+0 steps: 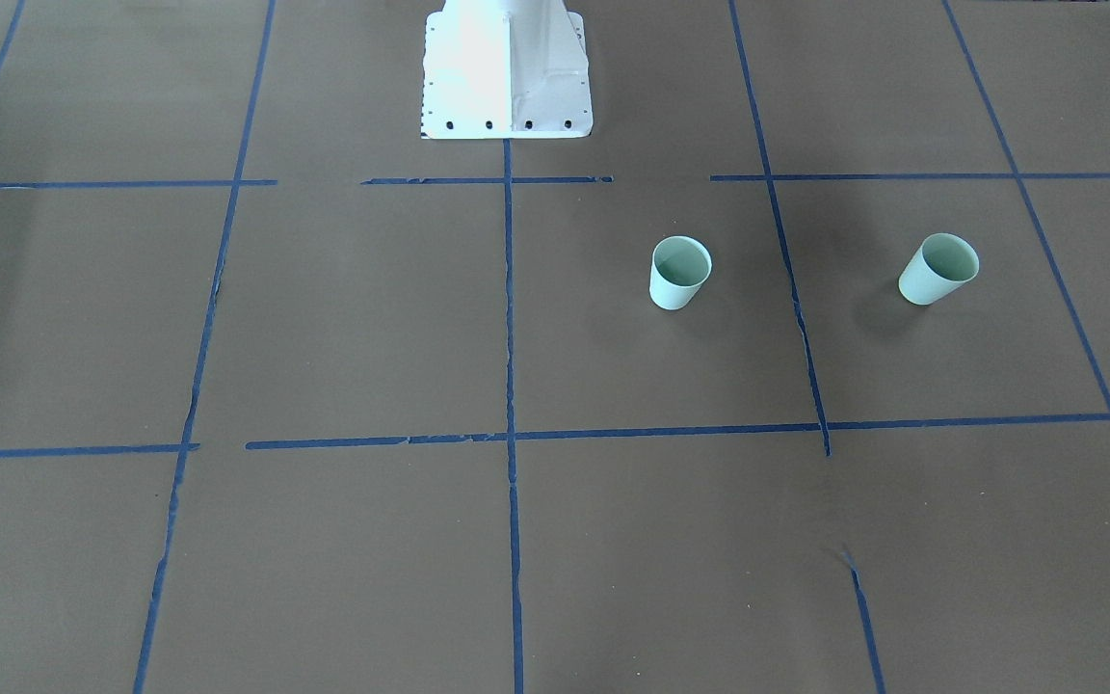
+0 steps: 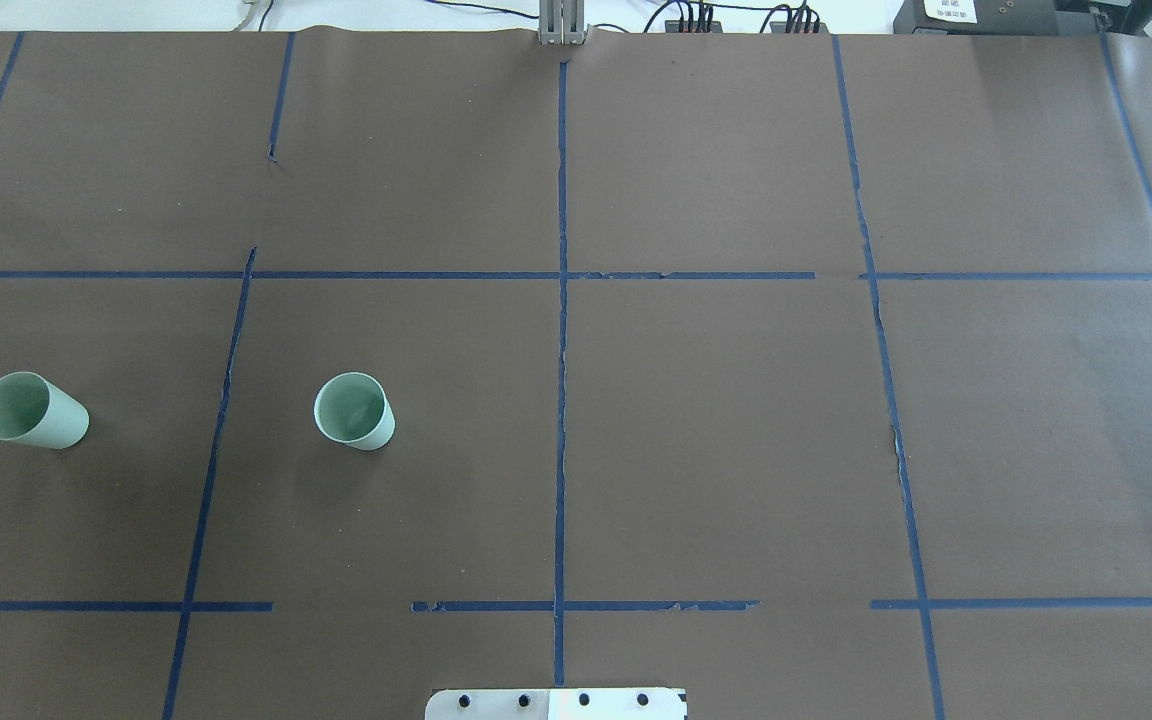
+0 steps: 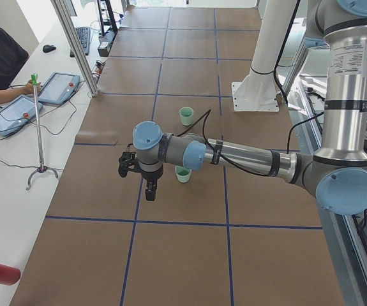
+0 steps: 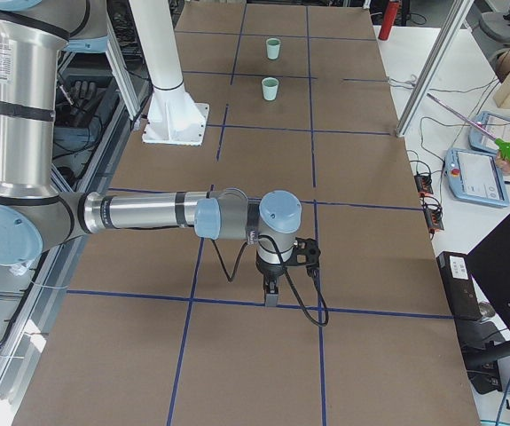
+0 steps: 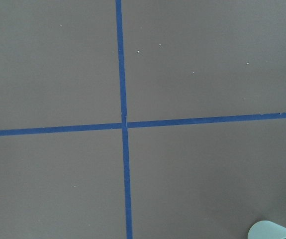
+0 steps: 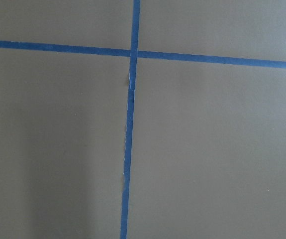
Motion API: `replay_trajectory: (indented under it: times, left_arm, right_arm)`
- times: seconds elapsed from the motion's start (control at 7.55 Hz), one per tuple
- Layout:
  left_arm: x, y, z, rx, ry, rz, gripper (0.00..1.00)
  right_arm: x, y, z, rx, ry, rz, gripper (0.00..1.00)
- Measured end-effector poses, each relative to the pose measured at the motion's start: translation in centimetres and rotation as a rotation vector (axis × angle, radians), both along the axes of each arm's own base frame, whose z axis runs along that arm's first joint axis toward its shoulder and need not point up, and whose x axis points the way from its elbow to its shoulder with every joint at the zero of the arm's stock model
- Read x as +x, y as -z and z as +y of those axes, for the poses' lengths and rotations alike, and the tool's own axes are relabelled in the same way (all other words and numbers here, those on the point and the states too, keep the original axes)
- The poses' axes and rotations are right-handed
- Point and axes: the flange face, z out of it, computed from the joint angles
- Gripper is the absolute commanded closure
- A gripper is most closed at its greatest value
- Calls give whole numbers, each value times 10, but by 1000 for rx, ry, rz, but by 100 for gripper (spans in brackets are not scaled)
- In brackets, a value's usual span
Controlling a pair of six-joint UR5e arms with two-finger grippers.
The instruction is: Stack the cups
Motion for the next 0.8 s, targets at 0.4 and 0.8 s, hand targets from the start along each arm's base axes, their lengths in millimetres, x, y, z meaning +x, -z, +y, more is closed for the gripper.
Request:
replay_trajectory:
  times: [0.4,0.8]
  left_arm:
    - [70,-5,27,-59,52,62,0]
    - [113,-3,39,-104,23,77,0]
  right_arm:
    - [0,0,0,-1,0,0,0]
    - [0,0,0,0,0,0,0]
